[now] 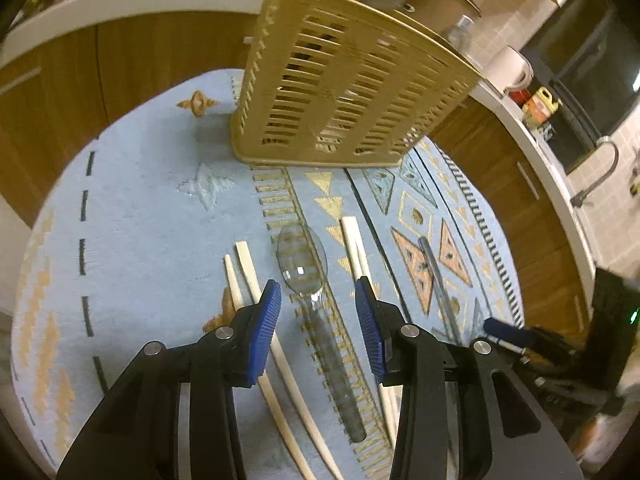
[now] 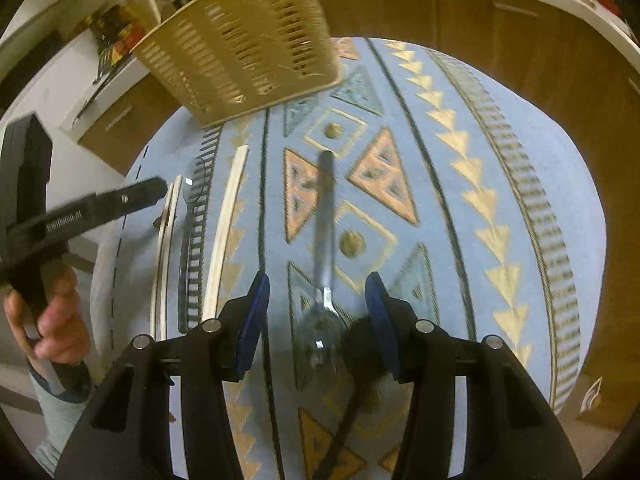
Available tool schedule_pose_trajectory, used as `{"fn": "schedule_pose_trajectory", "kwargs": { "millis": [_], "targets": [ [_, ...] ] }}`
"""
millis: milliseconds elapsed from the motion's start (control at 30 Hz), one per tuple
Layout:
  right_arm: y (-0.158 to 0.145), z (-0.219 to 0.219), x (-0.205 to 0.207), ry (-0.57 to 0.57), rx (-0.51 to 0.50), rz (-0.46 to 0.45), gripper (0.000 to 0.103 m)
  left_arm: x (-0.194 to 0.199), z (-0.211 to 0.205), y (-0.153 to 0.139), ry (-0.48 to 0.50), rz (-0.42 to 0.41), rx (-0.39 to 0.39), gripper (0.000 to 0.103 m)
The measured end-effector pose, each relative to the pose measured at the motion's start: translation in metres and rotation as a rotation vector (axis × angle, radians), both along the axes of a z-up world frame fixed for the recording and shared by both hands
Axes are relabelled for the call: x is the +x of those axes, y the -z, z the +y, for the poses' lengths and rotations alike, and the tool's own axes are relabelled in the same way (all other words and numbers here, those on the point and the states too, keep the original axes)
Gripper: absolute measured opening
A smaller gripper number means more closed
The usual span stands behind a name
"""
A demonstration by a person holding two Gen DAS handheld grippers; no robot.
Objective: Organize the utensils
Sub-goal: 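Close the left tool on a clear plastic spoon while the right tool closes on a silver metal spoon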
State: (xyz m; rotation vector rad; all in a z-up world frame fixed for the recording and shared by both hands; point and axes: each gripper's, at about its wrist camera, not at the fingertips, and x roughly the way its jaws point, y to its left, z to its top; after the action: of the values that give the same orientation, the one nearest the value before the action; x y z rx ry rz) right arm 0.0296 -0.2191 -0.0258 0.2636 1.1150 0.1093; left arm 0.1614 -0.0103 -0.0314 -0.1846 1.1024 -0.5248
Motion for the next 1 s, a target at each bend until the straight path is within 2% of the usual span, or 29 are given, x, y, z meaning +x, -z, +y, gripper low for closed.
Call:
{"fn": "schedule_pose_trajectory", "kwargs": {
  "millis": [133, 300, 367, 467, 700, 800, 867, 1000],
  "targets": [
    [0.006, 0.001, 0.013, -0.02, -0.02, 0.014, 0.046, 0.013, -0.006, 0.004, -0.014, 0.03, 0.017, 0.037],
    [0.011, -0.003, 0.021, -0.028, -0.034, 0.026, 0.046, 0.023, -0.024, 0.008, -0.071, -0.008, 0.14, 0.037],
    [0.013, -0.003, 0.023, -0.032, -0.039, 0.032, 0.046, 0.028, -0.03, 0.009, -0.078, -0.001, 0.147, 0.038],
    [0.015, -0.005, 0.026, -0.04, -0.04, 0.046, 0.046, 0.032, -0.041, 0.011, -0.062, 0.007, 0.154, 0.038],
    [0.015, 0.004, 0.027, -0.068, -0.087, 0.055, 0.046, 0.032, -0.064, 0.019, -0.05, -0.04, 0.289, 0.038],
    [0.016, 0.01, 0.029, -0.076, -0.112, 0.057, 0.045, 0.033, -0.064, 0.022, -0.062, -0.048, 0.299, 0.038],
    [0.016, 0.014, 0.031, -0.078, -0.145, 0.06, 0.036, 0.036, -0.059, 0.024, -0.062, -0.032, 0.278, 0.038],
    [0.018, 0.02, 0.035, -0.088, -0.173, 0.068, 0.034, 0.038, -0.059, 0.027, -0.046, -0.019, 0.269, 0.039]
  ]
}}
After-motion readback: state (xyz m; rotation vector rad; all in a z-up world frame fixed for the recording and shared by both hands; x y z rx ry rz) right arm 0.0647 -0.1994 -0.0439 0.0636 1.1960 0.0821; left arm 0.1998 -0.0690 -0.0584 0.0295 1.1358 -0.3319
